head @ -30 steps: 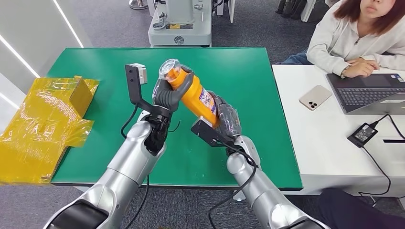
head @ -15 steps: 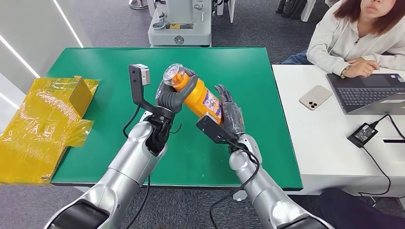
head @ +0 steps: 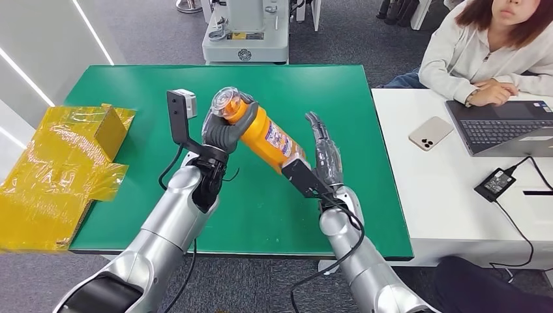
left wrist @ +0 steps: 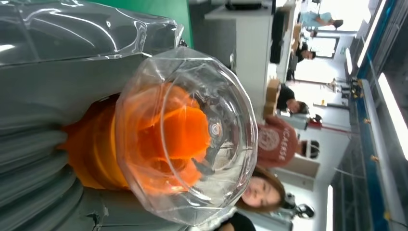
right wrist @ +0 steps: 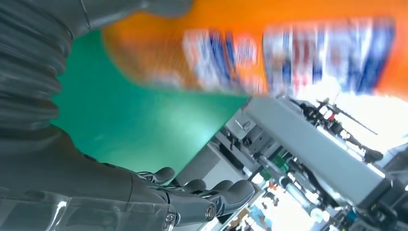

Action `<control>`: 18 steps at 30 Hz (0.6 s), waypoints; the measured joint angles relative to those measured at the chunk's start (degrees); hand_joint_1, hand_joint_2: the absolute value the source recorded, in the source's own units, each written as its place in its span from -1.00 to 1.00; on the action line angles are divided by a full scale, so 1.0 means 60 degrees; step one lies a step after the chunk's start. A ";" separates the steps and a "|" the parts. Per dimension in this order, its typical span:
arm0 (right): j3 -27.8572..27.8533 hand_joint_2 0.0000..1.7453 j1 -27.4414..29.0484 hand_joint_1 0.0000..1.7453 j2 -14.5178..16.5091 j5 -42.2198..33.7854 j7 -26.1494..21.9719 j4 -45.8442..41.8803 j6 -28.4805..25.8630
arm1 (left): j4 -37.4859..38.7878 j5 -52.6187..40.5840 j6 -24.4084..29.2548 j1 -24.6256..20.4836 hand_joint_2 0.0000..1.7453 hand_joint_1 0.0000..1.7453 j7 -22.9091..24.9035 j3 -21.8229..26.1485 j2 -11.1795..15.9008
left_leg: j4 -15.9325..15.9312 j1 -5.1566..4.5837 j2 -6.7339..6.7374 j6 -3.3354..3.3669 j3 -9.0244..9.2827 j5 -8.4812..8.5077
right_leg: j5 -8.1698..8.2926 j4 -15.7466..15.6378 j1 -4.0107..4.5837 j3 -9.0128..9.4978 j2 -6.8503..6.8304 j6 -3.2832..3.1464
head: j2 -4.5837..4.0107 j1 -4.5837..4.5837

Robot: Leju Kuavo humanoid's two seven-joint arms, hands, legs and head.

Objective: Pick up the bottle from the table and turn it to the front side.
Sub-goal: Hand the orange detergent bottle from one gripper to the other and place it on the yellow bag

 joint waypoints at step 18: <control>-0.0526 1.00 0.2932 -1.00 -0.1080 -0.1742 -0.0714 -0.5946 0.0674 | -0.1095 -0.7575 0.4437 0.0074 1.00 1.00 -0.0662 0.0029 0.1413 | -0.0005 0.0001 0.0005 -0.0001 -0.0001 -0.0003 | -0.0002 -0.0001 0.0000 -0.0002 0.0002 0.0000 | 0.0000 0.0000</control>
